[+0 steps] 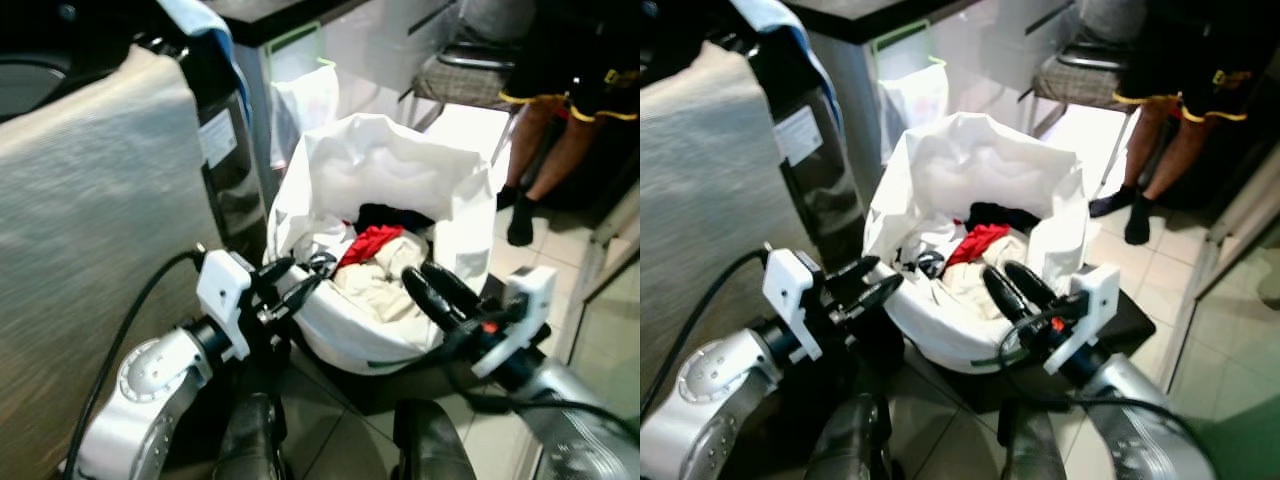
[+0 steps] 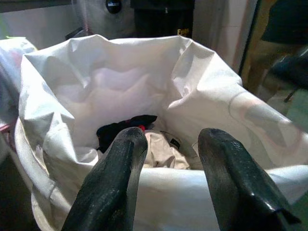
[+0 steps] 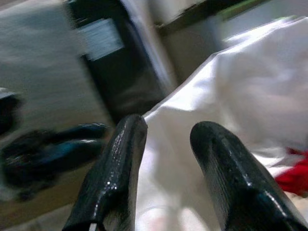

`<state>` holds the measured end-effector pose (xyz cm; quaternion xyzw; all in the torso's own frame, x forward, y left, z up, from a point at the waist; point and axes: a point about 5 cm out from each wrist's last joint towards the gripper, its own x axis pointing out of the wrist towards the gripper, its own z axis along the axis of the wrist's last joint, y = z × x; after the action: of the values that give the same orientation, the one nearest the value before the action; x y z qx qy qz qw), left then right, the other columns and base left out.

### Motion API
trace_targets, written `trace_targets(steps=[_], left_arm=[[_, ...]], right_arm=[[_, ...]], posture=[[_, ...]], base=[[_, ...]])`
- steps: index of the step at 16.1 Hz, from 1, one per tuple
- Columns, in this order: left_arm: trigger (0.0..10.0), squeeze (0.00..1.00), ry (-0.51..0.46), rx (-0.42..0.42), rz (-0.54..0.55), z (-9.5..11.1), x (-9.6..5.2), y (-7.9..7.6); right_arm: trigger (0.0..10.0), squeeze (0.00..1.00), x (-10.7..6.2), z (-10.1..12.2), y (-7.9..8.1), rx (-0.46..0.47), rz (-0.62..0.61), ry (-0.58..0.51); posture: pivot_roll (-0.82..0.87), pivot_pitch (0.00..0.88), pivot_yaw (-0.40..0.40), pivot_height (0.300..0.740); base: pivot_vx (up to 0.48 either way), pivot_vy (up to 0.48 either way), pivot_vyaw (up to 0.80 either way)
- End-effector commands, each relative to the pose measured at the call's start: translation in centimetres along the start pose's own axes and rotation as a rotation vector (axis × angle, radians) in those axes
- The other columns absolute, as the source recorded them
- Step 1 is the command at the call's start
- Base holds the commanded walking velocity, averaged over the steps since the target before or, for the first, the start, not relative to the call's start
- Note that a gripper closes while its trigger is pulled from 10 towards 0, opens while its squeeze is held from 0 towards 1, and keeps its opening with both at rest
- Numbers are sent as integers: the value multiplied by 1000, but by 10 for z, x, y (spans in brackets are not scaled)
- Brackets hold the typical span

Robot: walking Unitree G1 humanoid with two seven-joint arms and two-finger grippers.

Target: Clothes washing

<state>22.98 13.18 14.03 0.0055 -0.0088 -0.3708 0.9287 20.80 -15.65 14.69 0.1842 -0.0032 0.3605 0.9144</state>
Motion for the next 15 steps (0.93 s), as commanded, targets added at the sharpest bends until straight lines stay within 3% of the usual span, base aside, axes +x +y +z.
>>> trace_targets(steps=[1,2,3,4,5,6,7,8,9,10,11,13,14,15], left_arm=[[10000,0,19,16,-6,-5,-2,-2],[10000,0,20,14,-2,-5,-2,-2],[10000,0,13,20,12,-5,-3,-1],[10000,0,1,15,37,-4,-3,1],[10000,0,-12,18,71,-2,-3,5],[10000,0,-14,22,90,-2,-3,7],[10000,0,-21,29,114,0,-4,9],[10000,0,-24,27,130,1,-5,11],[10000,0,-29,23,144,3,-7,13],[10000,0,-19,31,151,4,-8,14],[10000,0,-16,39,148,7,-10,15],[10000,0,-14,47,152,11,-12,16],[10000,0,-16,50,172,17,-18,21],[10000,0,-17,50,175,20,-21,22]], right_arm=[[10000,0,-6,-1,8,-22,87,83],[10000,0,-6,-2,8,-29,85,88],[10000,0,0,10,2,-1,19,-21],[10000,0,6,29,-16,38,-138,-177],[10000,0,9,51,-46,75,-396,-336],[10000,0,6,64,-66,110,-554,-426],[10000,0,0,75,-86,50,-679,-443],[10000,0,-1,80,-97,21,-724,-436],[10000,0,7,82,-119,-61,-777,-317],[10000,0,14,82,-133,-147,-788,-233],[10000,0,27,71,-143,-173,-770,-96],[10000,0,43,61,-145,-174,-697,-8],[10000,0,74,53,-133,-178,-500,26],[10000,0,92,59,-118,-142,-345,-27]], posture=[[-44,62,83,610],[-43,63,83,610],[-39,62,82,610],[-39,62,82,610],[-35,65,86,610],[-34,67,90,610],[-35,74,97,610],[-35,76,99,610],[-23,92,111,610],[-17,101,115,610],[7,127,124,610],[19,138,127,610],[46,155,132,610],[63,160,129,610]], base=[[0,0,0],[0,0,0],[0,0,0],[0,0,0],[0,0,0],[0,0,0],[0,0,0],[0,0,0],[0,0,0],[0,0,0],[0,0,0],[0,0,0],[0,0,0],[0,0,0]])
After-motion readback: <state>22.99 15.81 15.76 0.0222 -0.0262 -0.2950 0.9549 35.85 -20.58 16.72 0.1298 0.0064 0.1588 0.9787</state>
